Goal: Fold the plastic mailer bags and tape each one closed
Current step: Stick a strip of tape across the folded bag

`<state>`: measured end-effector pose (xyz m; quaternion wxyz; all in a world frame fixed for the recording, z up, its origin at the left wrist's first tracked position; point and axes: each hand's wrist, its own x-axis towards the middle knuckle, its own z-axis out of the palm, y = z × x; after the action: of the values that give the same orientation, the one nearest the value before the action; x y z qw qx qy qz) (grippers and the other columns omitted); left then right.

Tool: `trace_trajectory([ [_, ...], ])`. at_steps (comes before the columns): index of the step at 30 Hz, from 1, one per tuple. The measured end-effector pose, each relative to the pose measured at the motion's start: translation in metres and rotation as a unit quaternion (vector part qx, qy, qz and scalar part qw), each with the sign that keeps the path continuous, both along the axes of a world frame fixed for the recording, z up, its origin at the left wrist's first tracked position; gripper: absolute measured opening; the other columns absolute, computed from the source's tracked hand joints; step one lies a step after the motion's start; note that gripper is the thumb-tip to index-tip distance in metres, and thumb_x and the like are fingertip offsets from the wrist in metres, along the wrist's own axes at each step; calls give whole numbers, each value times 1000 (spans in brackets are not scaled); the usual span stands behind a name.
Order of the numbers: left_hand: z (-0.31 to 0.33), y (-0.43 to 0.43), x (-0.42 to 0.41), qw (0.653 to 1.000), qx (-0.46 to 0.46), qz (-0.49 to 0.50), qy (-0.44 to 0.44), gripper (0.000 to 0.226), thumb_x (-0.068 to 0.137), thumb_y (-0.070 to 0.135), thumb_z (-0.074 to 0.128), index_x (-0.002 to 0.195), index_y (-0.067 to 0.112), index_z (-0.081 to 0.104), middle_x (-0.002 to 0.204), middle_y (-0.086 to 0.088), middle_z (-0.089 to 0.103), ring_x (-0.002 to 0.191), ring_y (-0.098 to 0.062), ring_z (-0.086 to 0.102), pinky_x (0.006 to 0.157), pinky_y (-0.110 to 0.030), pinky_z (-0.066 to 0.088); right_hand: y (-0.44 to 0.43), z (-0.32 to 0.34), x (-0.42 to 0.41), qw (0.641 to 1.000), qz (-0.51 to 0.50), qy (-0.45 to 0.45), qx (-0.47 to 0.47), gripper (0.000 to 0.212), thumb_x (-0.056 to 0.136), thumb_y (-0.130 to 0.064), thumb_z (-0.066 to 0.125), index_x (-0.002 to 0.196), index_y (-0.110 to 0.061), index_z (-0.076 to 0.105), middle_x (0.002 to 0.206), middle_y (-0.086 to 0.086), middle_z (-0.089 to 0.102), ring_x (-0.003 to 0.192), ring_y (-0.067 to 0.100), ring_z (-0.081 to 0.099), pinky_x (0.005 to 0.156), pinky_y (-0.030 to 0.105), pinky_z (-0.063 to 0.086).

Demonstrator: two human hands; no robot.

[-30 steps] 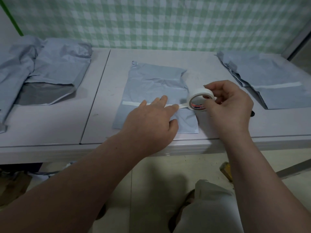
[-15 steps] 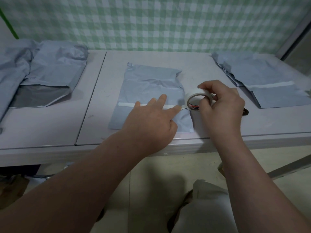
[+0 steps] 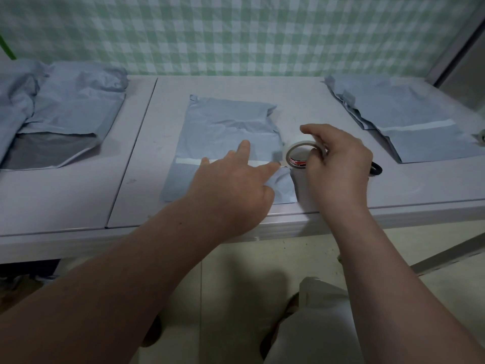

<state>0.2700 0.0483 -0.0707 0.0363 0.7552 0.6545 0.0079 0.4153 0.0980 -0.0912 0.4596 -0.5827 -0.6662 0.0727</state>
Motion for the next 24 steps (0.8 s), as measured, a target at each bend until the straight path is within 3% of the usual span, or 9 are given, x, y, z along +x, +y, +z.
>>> trace_trajectory([
  [2, 2, -2, 1, 1000, -6, 7, 1, 51, 96, 33, 26, 145, 45, 18, 157, -11, 5, 132, -33, 32, 109, -48, 24, -1, 0, 2, 1000, -30, -6, 2, 52, 78, 12, 44, 110, -19, 70, 98, -4, 65, 103, 26, 52, 77, -1, 27],
  [4, 2, -4, 2, 1000, -1, 6, 5, 51, 97, 33, 27, 146, 44, 18, 157, -13, 6, 131, -34, 33, 109, -48, 25, -3, 1, 3, 999, -49, -11, 4, 53, 79, 13, 42, 111, -20, 70, 104, -2, 65, 106, 26, 49, 75, -5, 24],
  [9, 3, -2, 3, 1000, -3, 7, 2, 51, 96, 33, 29, 145, 44, 21, 157, -15, 5, 129, -33, 35, 109, -49, 27, -4, 2, 3, 998, -45, -31, -18, 55, 86, 10, 40, 120, -25, 65, 114, 0, 63, 110, 25, 41, 68, 13, 23],
  [15, 3, 5, 8, 1000, -16, -4, 2, 63, 79, 41, 14, 140, 48, 24, 153, -16, 12, 123, -35, 39, 101, -51, 36, -4, 1, 3, 998, -25, -48, -24, 50, 87, 6, 44, 123, -23, 63, 115, 2, 61, 110, 25, 39, 73, 12, 21],
  [20, 4, 12, 13, 999, -39, -3, 12, 52, 92, 37, 30, 141, 52, 20, 153, -13, 11, 126, -36, 37, 102, -51, 35, -2, 0, 2, 997, -6, -73, -39, 51, 88, 4, 45, 128, -25, 58, 116, 3, 61, 111, 23, 38, 76, 21, 27],
  [24, 2, 8, 14, 1000, -18, -4, -4, 50, 91, 37, 32, 139, 48, 27, 147, -9, 23, 122, -33, 38, 99, -50, 37, -5, 2, 0, 994, -2, -92, -50, 60, 82, 8, 41, 128, -27, 57, 108, 2, 62, 106, 24, 37, 67, 31, 31],
])
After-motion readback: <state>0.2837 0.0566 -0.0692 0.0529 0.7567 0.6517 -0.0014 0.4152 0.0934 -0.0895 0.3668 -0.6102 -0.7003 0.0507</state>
